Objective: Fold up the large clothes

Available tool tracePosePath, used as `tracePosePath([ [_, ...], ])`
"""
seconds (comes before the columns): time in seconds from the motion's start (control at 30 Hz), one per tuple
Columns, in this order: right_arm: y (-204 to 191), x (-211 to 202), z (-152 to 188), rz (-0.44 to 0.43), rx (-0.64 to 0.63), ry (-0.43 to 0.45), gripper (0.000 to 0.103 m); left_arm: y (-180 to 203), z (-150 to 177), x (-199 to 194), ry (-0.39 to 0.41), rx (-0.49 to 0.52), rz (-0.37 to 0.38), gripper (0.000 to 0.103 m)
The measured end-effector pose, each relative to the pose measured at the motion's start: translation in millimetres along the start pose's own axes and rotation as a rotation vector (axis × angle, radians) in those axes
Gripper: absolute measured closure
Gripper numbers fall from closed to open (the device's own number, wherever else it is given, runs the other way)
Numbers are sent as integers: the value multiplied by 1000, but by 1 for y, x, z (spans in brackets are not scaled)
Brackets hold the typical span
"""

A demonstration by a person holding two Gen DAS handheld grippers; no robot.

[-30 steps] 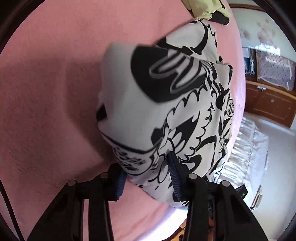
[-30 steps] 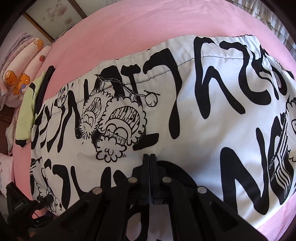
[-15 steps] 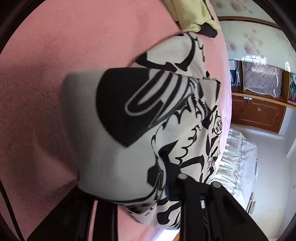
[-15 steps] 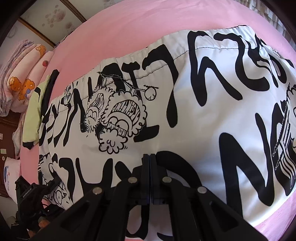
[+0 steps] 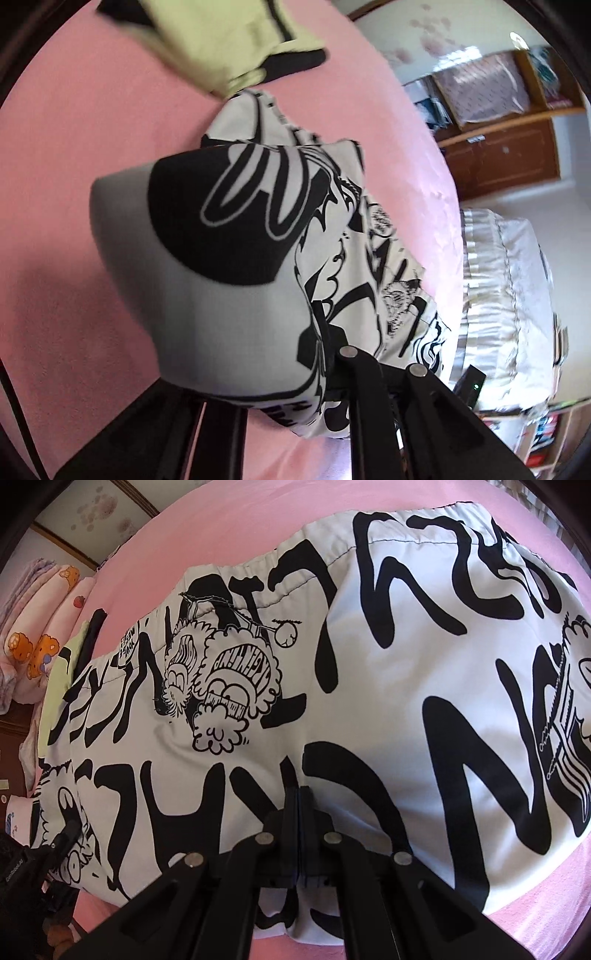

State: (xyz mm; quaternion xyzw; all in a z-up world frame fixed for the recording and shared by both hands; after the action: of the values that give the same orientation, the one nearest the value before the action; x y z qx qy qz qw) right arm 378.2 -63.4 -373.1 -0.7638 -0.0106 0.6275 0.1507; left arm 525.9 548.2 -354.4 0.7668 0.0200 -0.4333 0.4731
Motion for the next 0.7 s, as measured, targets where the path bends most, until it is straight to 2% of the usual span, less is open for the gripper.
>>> tracePosePath([
  [0.07,3,0,1,-4,-20,4,103,14,-1,-9,28,50,28,95],
  [0.2,8,-2,4,-35,-35,10,103,69,6,-21,85,248,70,95],
  [0.37,15,-4,7,-89,-31,6,103,120,18,-25,117,358,136,95],
  [0.57,37,-8,7,-202,-31,-39,103,177,53,-23,135,501,152,95],
  [0.7,48,-10,7,-282,-55,-63,103,224,88,-2,117,609,151,95],
])
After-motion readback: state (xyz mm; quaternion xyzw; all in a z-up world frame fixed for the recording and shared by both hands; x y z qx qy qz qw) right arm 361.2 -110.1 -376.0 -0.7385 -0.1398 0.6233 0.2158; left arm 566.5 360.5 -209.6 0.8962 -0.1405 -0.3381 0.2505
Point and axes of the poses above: each gripper's, at about its wrist camera, not at the fingertips, and x roughly the way its jaws point, y to its right, z to its underside, the point moved 6 cm from there along x, roughly the way its jaws point, and after that the axes turned 2 degrees about z, right-handed, at the moved point
